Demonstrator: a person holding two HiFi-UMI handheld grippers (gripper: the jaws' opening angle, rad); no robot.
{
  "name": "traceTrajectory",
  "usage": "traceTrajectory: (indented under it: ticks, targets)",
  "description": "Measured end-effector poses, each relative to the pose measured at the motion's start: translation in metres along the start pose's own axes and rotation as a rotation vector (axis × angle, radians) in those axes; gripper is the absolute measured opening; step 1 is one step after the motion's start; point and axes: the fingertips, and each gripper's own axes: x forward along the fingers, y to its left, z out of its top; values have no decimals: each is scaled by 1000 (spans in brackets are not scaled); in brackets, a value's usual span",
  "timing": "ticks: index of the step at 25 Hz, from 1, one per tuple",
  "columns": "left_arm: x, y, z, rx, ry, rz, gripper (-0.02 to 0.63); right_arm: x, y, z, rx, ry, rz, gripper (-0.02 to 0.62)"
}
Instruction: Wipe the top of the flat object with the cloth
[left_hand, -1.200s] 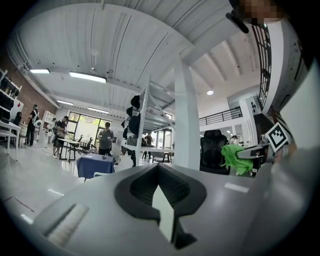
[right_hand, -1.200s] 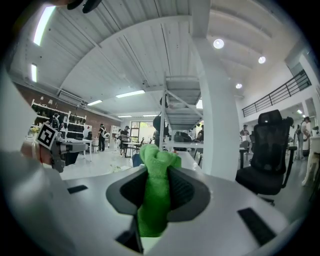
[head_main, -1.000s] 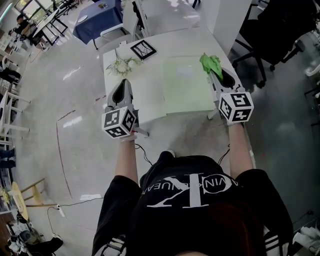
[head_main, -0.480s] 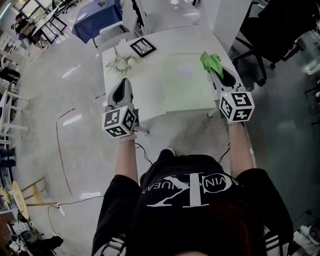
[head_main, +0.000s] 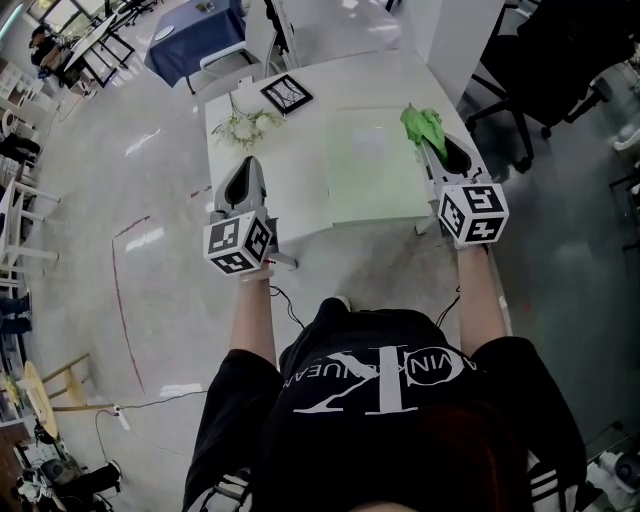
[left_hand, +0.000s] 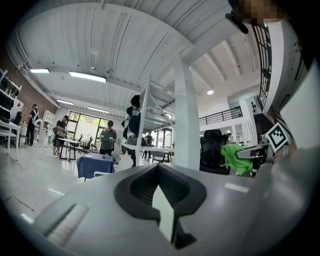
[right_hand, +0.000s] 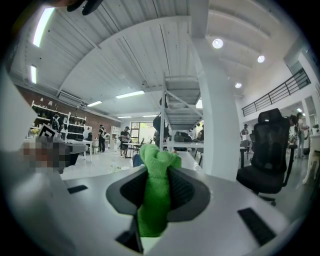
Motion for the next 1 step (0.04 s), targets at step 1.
traceTrajectory:
  ticks: [1]
  targets:
    - [0,0,0,0,0,1,11,0,0,-1,1,1,1,104]
